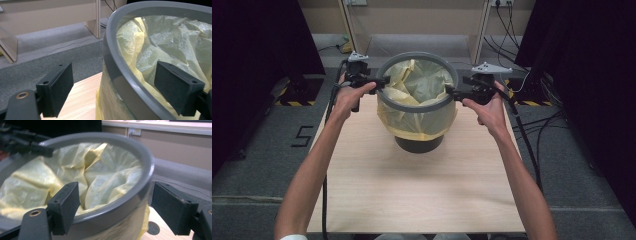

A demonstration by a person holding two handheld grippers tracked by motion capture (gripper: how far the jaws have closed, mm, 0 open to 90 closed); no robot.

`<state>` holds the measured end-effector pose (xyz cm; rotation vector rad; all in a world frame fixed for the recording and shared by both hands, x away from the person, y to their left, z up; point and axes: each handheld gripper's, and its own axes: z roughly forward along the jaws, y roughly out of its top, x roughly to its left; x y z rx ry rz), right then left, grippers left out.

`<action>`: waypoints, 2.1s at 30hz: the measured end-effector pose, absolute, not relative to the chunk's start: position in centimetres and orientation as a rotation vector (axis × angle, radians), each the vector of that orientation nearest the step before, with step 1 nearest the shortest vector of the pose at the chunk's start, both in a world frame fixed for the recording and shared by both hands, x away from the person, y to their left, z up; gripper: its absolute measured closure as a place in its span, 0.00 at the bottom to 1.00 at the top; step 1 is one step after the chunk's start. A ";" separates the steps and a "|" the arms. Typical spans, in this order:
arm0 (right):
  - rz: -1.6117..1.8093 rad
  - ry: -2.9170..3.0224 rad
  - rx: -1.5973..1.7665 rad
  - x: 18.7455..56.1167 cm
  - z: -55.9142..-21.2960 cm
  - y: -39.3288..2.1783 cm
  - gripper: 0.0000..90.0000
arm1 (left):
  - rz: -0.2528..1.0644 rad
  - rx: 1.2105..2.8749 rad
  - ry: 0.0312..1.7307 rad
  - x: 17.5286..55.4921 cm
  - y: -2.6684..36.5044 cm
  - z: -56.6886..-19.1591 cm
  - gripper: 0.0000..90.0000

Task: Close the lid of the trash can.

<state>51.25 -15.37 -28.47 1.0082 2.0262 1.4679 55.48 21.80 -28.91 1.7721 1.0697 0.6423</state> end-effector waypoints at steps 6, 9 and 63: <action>1.492 1.953 1.053 51.4 -27.4 -17.7 0.24 | 0.621 1.725 1.028 53.6 22.3 -27.6 0.17; 1.482 1.938 1.064 50.9 -27.3 -18.8 0.24 | 0.652 1.724 1.007 52.1 22.6 -26.8 0.17; 1.220 2.131 1.211 41.6 -45.6 -24.0 0.22 | 0.527 1.914 0.989 40.3 26.6 -47.3 0.17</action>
